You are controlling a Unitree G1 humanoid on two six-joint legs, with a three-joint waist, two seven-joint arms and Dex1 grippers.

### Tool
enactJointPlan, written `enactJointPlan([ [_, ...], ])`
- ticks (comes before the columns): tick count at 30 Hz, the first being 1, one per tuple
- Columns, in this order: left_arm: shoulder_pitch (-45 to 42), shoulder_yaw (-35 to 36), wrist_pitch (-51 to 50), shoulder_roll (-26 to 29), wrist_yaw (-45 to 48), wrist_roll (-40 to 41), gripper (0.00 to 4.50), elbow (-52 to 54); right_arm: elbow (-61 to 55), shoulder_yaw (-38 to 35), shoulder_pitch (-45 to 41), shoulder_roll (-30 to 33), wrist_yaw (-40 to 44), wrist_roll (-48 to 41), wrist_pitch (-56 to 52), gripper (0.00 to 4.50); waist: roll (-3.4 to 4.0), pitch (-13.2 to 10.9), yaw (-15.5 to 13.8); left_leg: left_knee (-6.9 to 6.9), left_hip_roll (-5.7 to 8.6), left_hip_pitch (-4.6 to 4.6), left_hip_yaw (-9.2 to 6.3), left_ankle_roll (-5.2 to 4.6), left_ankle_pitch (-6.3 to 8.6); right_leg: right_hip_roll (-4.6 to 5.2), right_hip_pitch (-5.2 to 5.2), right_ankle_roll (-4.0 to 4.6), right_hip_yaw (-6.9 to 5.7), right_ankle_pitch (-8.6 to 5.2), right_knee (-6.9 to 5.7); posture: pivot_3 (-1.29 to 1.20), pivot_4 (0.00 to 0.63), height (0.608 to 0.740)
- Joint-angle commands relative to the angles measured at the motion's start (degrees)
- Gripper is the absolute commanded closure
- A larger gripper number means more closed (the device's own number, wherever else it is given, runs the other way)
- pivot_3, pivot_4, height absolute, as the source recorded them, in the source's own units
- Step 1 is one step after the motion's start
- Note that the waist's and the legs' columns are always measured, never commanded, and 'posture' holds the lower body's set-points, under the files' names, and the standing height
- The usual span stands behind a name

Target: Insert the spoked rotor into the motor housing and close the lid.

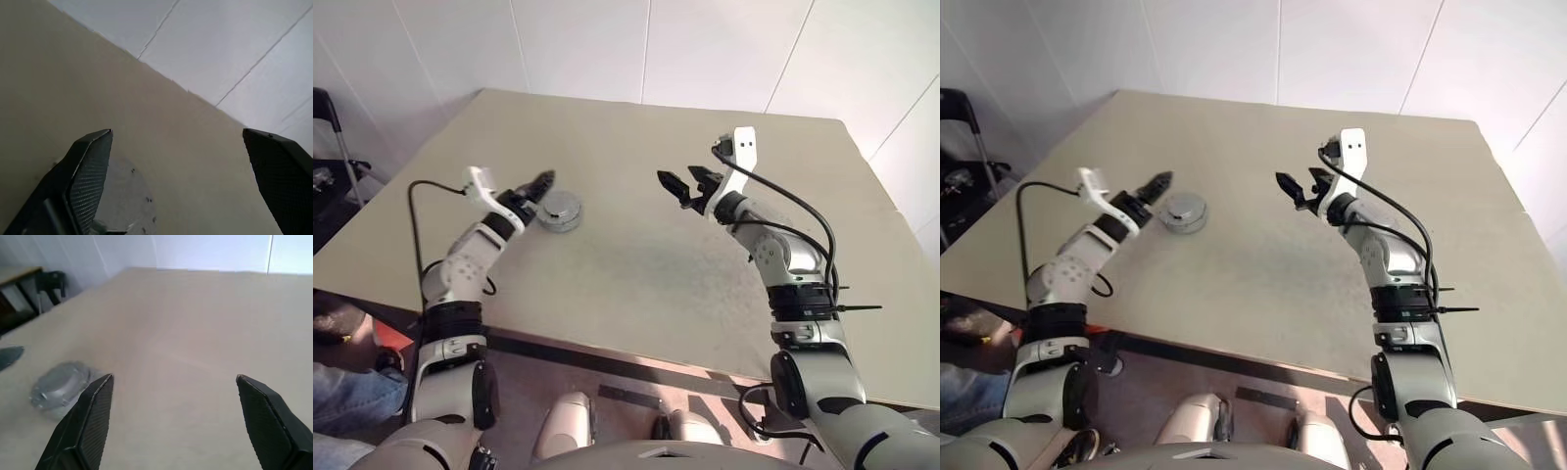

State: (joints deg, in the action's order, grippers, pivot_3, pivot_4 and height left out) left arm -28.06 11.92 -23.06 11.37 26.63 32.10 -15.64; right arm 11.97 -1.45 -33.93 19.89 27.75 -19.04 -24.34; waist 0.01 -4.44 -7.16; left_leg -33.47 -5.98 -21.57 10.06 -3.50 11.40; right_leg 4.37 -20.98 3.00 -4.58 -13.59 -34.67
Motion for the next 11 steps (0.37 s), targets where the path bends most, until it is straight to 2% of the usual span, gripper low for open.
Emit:
enactJointPlan([
  [1, 0.74, -7.04, 4.28, 0.50, 4.59, -5.57, 0.01, 4.78, 1.19, 1.14, 1.99, 5.57, 6.66, 3.75, 6.21, 0.00, -0.03, -0.02, 0.04, -0.01, 0.00, -0.02, 0.00, -0.01, 0.00, -0.01, -0.04, 0.01, 0.00, 0.00, -0.02, 0.00, 0.000, 0.740],
  [4, 0.66, -11.77, 7.55, 2.78, 7.83, -10.71, 0.01, 4.60, 3.64, 2.59, 3.89, 10.40, 11.17, 6.81, 10.24, 0.00, 0.00, -0.01, 0.27, -0.09, -0.06, -0.06, -0.02, -0.03, -0.01, -0.06, -0.11, 0.23, -0.01, -0.11, -0.13, 0.00, 0.000, 0.740],
  [8, 0.31, -11.86, 8.03, 2.86, 9.76, -10.70, 0.01, 3.48, 5.76, 1.49, 3.42, 12.10, 13.70, 7.18, 10.98, 0.00, 0.13, 0.05, 1.44, -0.32, -0.10, -0.04, -0.01, -0.17, 0.07, -0.08, -0.06, 0.31, -0.01, -0.13, -0.20, 0.00, 0.000, 0.740],
  [11, 0.16, -11.55, 8.50, 2.54, 10.37, -10.90, 0.01, 2.94, 9.21, 0.25, 1.64, 11.79, 10.24, 9.23, 11.79, 0.00, 0.14, 0.05, 1.75, -0.81, -0.20, -0.12, 0.00, -0.69, 0.38, -0.08, -0.02, 0.33, -0.03, -0.13, -0.38, 0.00, 0.000, 0.740],
])
